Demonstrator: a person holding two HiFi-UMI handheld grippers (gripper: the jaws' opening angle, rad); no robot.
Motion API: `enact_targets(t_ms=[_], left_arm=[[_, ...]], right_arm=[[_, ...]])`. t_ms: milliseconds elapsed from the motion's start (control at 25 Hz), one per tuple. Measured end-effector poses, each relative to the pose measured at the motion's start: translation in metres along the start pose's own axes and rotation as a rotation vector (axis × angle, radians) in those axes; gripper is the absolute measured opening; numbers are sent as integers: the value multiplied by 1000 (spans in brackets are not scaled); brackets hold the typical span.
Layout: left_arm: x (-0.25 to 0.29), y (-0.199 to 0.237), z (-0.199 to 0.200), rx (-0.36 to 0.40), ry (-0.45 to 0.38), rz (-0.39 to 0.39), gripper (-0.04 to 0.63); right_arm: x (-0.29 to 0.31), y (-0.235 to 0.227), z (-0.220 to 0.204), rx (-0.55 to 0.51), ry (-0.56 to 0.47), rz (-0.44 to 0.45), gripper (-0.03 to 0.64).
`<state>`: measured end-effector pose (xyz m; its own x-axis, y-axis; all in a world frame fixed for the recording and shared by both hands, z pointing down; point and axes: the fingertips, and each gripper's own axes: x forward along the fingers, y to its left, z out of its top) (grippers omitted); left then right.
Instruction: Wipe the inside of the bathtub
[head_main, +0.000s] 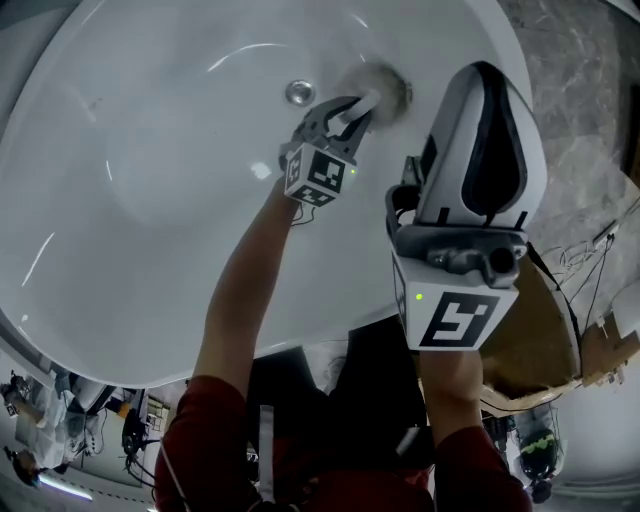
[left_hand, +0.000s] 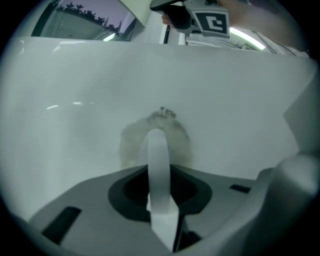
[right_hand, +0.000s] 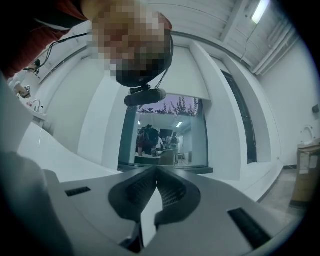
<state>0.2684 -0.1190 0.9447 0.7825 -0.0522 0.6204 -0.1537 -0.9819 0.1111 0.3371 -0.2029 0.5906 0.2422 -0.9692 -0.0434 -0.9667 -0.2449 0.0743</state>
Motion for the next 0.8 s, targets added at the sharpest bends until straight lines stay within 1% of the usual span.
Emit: enact_targets(t_ms=[200,360,560,720,800], left_arm=[[14,13,-49,-29,111,21,92],[21,19,-75,-34,183,25,92],[21,22,-77,-47,202,18,92],[16,21,-74,-113,209,32,92],[10,21,-70,-126,206,45,92]], right_arm=[[-3,-2,-23,2,36,-5,12],[-6,-4,-35,5,59,-5,12],[-9,-3,-40,4,72,-2,12],[-12,-3,-32,4,79,-4,12],[-12,0,-25,6,72,0,12]])
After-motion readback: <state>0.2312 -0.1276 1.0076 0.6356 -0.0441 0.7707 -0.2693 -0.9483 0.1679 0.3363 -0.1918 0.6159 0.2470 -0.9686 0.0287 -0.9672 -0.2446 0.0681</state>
